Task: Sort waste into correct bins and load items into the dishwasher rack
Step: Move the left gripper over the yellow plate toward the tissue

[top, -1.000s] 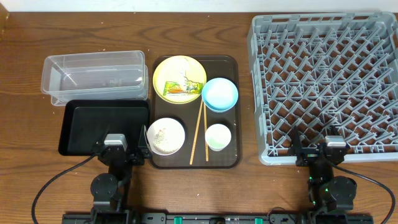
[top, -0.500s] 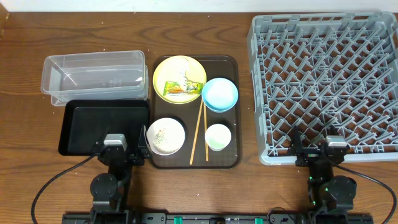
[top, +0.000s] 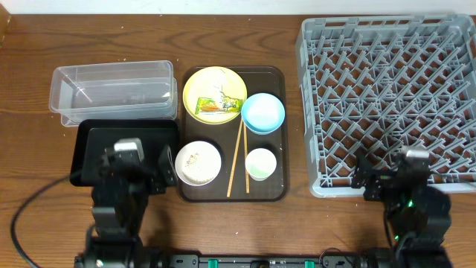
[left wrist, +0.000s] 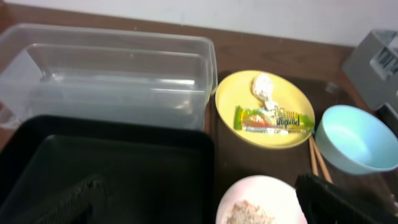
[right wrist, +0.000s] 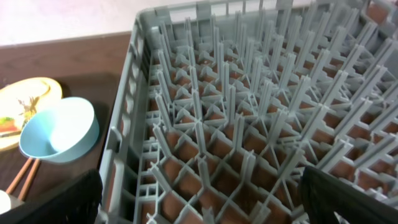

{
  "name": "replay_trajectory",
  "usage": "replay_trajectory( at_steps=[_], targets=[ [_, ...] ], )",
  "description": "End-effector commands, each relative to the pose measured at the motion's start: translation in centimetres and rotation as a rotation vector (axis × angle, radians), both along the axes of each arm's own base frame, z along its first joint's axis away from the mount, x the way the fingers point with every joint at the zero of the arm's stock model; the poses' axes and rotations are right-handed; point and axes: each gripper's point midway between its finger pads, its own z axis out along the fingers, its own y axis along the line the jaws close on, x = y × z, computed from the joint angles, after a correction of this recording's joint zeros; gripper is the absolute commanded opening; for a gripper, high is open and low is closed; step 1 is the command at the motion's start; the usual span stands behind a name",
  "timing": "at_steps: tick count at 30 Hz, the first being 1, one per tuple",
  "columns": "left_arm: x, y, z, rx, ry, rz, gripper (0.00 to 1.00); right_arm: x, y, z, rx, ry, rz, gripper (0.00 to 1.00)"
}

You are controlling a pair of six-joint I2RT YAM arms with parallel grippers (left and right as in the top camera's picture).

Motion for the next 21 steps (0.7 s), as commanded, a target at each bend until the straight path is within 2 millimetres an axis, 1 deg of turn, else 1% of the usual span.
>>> replay_trajectory(
  at_steps=[1, 3, 5, 7, 9, 11, 13, 15, 17, 19, 21],
  targets=[
    [1.0, -0.1, 0.9, -0.009, 0.118, 0.001, 0.99, 0.4, 0.8, 1.3, 0.029, 0.099, 0.031, 0.99],
    [1.2, -0.3, 0.7, -0.013, 0.223, -0.008, 0.99, 0.3, 1.1, 1.2, 0.039, 0.183, 0.048, 0.99],
    [1.2, -1.0, 0.5, -0.038, 0.330, -0.045, 0.99, 0.2, 1.2, 1.1, 0.042, 0.278, 0.048, 0.99],
    [0.9, -1.7, 0.3, -0.064, 0.456, -0.074, 0.99, 0.0, 1.2, 0.8, 0.043, 0.362, 0.046, 0.99],
    [0.4, -1.8, 0.1, -0.068, 0.567, -0.072, 0.99, -0.1, 1.2, 0.5, 0.043, 0.439, 0.045, 0.99],
    [0.0, -1.8, -0.1, -0.071, 0.648, -0.069, 0.99, 0.0, 1.2, 0.2, 0.044, 0.498, 0.043, 0.99],
    [-0.4, -2.2, -0.6, -0.093, 0.711, -0.086, 0.99, 0.2, 1.3, -0.3, 0.050, 0.532, 0.048, 0.99],
    [-0.6, -3.3, -0.9, -0.139, 0.741, -0.126, 0.99, 0.4, 2.0, -0.7, 0.076, 0.557, 0.077, 0.99],
    [0.0, -4.2, -0.4, -0.178, 0.715, -0.166, 0.99, 0.4, 2.5, -1.1, 0.095, 0.575, 0.098, 0.99],
    [1.3, -5.1, 1.0, -0.214, 0.649, -0.211, 0.99, 0.5, 2.8, -1.2, 0.108, 0.583, 0.112, 0.99],
    [2.8, -5.3, 2.6, -0.231, 0.585, -0.211, 0.99, 0.5, 2.9, -1.2, 0.110, 0.585, 0.115, 0.99]
  ],
)
